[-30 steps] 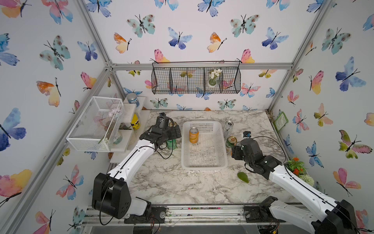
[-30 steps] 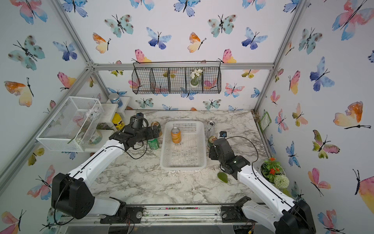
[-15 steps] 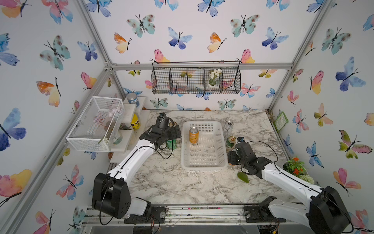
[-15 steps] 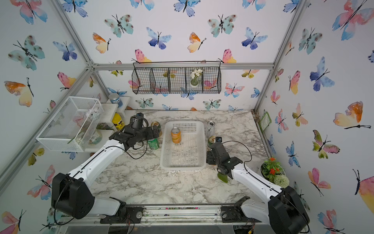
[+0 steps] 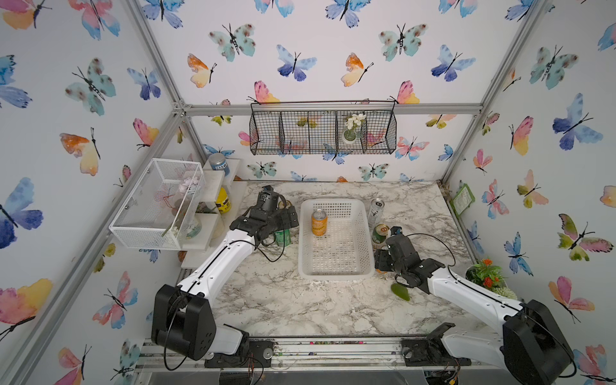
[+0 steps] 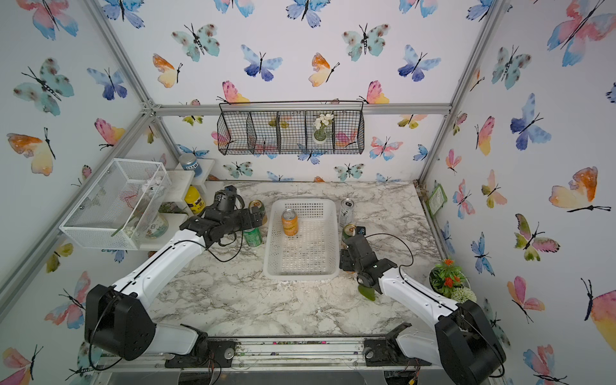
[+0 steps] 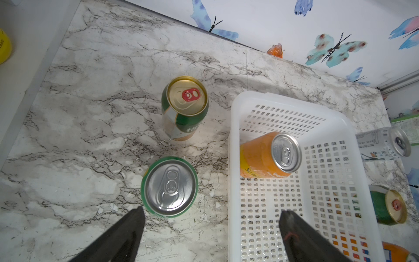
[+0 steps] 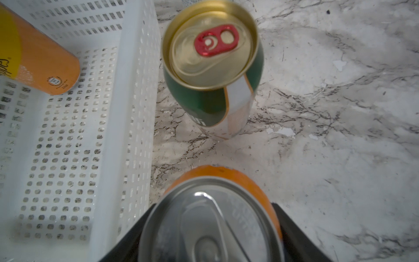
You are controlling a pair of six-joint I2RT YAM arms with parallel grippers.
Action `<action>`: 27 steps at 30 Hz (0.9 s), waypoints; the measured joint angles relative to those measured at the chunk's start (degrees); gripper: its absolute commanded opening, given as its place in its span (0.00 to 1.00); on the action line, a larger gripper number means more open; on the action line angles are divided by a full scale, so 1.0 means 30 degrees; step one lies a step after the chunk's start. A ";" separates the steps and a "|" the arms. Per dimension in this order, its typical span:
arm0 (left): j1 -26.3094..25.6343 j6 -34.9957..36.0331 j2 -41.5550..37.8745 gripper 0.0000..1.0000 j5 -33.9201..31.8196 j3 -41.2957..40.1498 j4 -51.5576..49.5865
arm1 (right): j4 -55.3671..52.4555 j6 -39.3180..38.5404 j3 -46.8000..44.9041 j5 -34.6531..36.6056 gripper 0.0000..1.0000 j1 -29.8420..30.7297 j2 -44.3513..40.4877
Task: Take out the drinks from the basket
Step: Place the drink at the center of the board.
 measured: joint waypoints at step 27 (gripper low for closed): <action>0.0000 0.0087 -0.0291 0.99 0.0925 -0.0510 0.0233 | 0.0248 0.0729 0.0372 0.0889 0.84 0.0007 -0.1778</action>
